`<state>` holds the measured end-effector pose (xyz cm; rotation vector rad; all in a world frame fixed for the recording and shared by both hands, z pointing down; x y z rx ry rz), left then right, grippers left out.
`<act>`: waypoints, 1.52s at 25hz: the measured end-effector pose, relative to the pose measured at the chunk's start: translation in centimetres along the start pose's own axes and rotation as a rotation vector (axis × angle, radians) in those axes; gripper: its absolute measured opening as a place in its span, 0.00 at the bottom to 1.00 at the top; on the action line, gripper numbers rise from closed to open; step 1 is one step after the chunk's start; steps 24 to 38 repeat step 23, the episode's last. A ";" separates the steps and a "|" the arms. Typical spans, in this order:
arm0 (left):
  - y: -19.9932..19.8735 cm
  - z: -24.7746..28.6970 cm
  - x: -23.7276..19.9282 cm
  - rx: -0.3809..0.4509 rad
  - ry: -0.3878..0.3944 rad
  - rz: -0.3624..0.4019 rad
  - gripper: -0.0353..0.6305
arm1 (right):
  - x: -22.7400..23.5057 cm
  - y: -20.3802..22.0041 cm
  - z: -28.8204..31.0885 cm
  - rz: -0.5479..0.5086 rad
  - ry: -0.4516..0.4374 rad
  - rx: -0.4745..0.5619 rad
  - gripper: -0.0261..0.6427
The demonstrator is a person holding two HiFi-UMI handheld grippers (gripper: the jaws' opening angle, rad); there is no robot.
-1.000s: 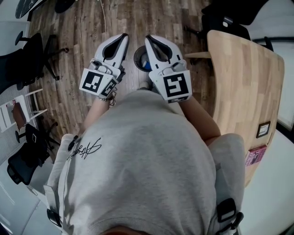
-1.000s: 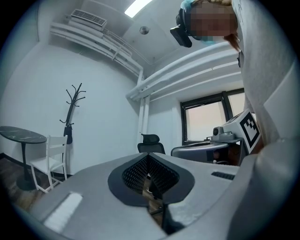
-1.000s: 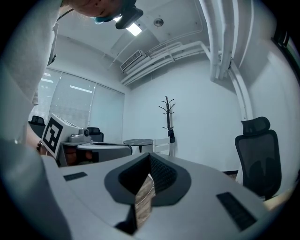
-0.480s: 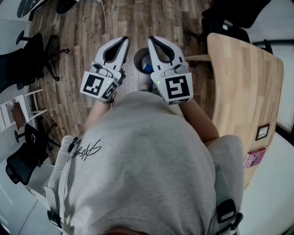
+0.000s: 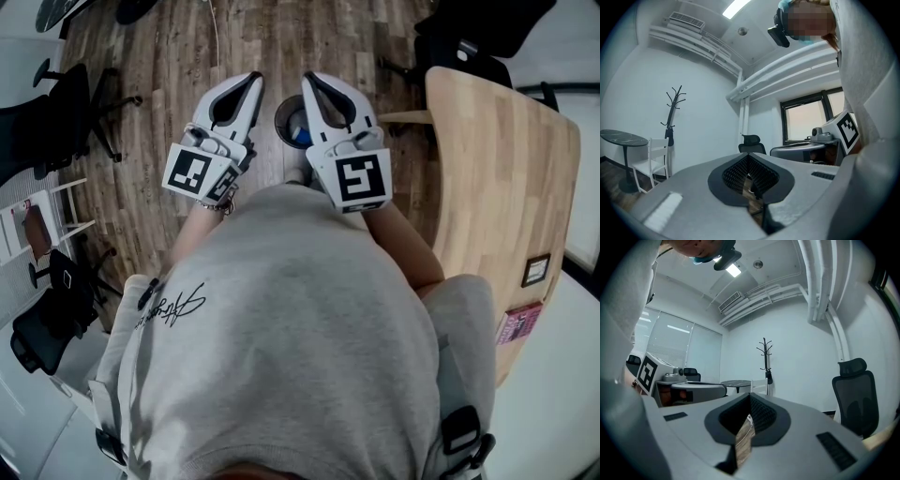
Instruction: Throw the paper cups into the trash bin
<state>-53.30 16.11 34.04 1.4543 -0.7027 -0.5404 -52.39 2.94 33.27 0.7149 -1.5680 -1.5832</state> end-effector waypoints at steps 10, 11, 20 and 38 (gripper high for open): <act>0.0 -0.3 -0.1 -0.001 0.001 0.000 0.06 | -0.2 0.1 0.1 0.026 0.011 0.032 0.05; 0.0 -0.3 -0.1 0.000 0.001 -0.001 0.06 | -0.2 0.1 0.0 0.025 0.012 0.033 0.05; 0.0 -0.5 -0.2 0.002 0.002 -0.001 0.06 | -0.3 0.0 -0.3 0.018 0.011 -0.001 0.05; 0.2 -0.7 0.0 0.002 0.002 -0.004 0.06 | -0.5 0.1 -0.6 0.016 0.009 -0.027 0.05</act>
Point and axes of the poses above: the fingertips, and each gripper's own axes: z forward along the fingers, x to its right, y out of its underside, the point moved 5 cm from there along -z, backward along the fingers, and after that the axes turned 8 degrees about z, right-handed, at the moved point
